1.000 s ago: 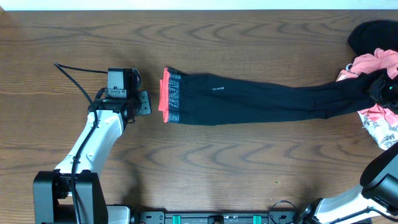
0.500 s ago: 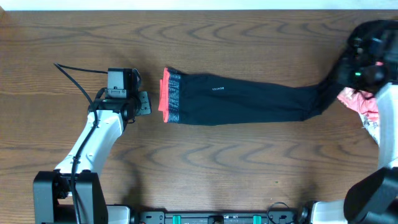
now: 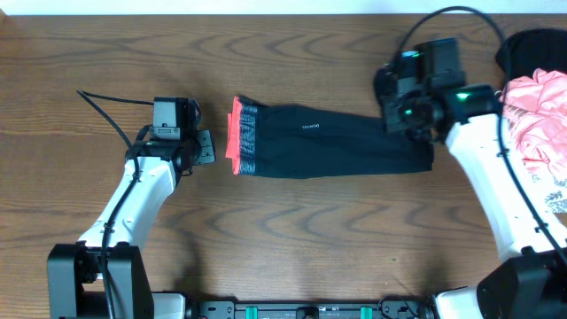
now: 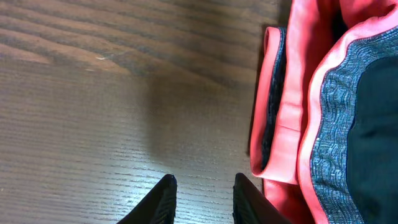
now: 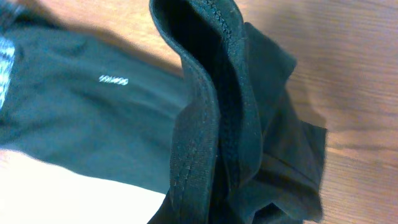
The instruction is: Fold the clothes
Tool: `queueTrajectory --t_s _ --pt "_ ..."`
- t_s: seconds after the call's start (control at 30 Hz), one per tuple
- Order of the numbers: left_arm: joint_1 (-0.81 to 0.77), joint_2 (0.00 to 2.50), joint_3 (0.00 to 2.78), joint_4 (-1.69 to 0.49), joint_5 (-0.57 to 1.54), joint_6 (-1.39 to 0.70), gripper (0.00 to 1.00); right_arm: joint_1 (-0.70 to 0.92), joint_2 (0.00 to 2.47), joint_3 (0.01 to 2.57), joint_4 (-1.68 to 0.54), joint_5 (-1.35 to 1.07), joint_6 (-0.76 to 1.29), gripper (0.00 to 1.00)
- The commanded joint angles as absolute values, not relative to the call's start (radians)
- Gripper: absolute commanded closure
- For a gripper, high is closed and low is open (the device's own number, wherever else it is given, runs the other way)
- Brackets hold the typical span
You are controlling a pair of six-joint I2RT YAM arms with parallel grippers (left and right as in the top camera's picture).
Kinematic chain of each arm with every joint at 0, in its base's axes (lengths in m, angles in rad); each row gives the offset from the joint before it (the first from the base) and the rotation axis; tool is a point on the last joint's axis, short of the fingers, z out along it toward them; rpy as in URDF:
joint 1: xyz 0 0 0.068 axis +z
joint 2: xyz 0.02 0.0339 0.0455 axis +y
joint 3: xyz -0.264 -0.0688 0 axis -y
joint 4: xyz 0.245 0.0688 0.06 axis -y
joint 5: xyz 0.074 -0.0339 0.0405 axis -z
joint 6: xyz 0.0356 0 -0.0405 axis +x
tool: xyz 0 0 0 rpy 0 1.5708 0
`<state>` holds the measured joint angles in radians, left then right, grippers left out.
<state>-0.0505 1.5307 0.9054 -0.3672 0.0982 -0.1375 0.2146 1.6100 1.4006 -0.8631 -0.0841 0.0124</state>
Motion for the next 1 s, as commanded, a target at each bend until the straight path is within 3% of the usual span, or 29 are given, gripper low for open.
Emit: queueTrajectory --t_s 0.0,0.57,0.6,0.67,0.7,0.8,0.97 --pt "-0.053 1.532 0.915 -0.379 0.097 -0.147 0.69 0.273 1.657 1.406 -0.861 -0.04 0.007 0.99" --pt "-0.053 1.532 0.915 -0.388 0.097 -0.147 0.69 0.441 1.835 1.406 -0.929 -0.042 0.006 0.97" --pt "-0.053 1.532 0.915 -0.388 0.097 -0.147 0.69 0.444 1.835 1.406 -0.937 -0.049 0.006 0.86" --pt "-0.053 1.532 0.915 -0.388 0.097 -0.147 0.69 0.445 1.835 1.406 -0.955 -0.057 0.006 0.38" --pt "-0.053 1.532 0.915 -0.388 0.097 -0.147 0.69 0.445 1.835 1.406 -0.963 -0.057 0.006 0.3" --pt "-0.053 1.532 0.915 -0.388 0.097 -0.147 0.69 0.44 1.835 1.406 -0.972 -0.057 0.006 0.21" --pt "-0.053 1.532 0.915 -0.388 0.097 -0.147 0.69 0.432 1.835 1.406 -0.97 -0.056 0.006 0.22"
